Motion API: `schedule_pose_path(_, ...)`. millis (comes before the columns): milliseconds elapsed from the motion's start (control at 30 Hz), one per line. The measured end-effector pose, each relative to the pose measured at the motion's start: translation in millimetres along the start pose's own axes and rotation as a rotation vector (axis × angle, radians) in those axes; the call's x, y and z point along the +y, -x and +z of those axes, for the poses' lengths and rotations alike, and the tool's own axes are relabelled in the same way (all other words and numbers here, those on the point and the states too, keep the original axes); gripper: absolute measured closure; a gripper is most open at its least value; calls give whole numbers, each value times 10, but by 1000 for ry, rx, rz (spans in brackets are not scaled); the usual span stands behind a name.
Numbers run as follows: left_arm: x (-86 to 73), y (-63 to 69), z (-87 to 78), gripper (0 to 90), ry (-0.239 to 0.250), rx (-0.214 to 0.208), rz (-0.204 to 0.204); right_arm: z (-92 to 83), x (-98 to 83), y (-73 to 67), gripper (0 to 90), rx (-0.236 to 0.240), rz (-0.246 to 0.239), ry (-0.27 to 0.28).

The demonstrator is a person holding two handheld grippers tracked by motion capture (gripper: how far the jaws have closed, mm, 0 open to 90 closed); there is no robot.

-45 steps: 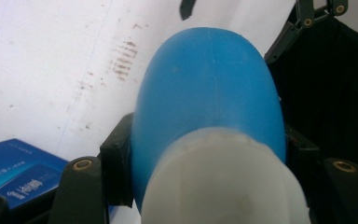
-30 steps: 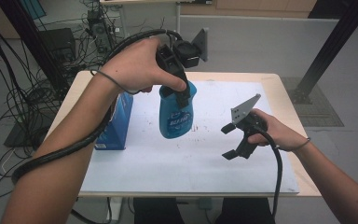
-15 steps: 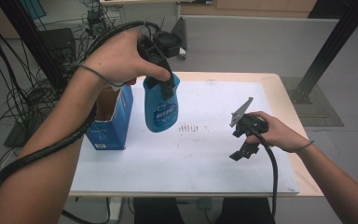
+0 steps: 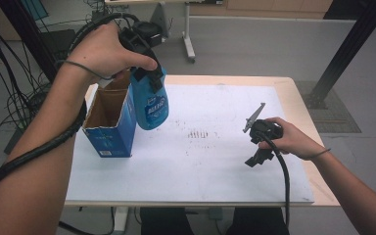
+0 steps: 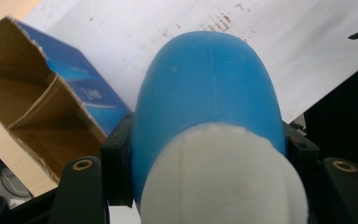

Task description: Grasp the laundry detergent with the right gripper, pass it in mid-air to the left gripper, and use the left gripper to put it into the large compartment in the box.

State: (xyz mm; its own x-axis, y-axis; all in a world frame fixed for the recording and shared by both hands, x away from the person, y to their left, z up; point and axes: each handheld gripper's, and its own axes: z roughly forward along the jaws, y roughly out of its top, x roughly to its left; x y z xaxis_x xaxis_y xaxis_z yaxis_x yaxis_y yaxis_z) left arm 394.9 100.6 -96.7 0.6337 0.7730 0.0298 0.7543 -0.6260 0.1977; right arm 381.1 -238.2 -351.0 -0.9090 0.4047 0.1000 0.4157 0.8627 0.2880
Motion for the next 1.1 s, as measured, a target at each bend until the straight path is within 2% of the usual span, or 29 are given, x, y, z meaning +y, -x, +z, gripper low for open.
schedule_pose_path(333, -90, -303, -65, 376, 21, 42, -148, 25, -25, 60, 41, -19, 52, -21)
schedule_pose_path(600, -160, -473, -117, 376, 20, 69, -205, 40, -39, 93, 40, -36, 75, -34)
schedule_pose_path(767, -215, -555, -146, 376, 34, 78, -245, 57, -42, 97, 41, -39, 75, -38)
schedule_pose_path(1100, -296, -739, -166, 376, 32, 101, -313, 77, -19, 96, 41, -40, 74, -37)
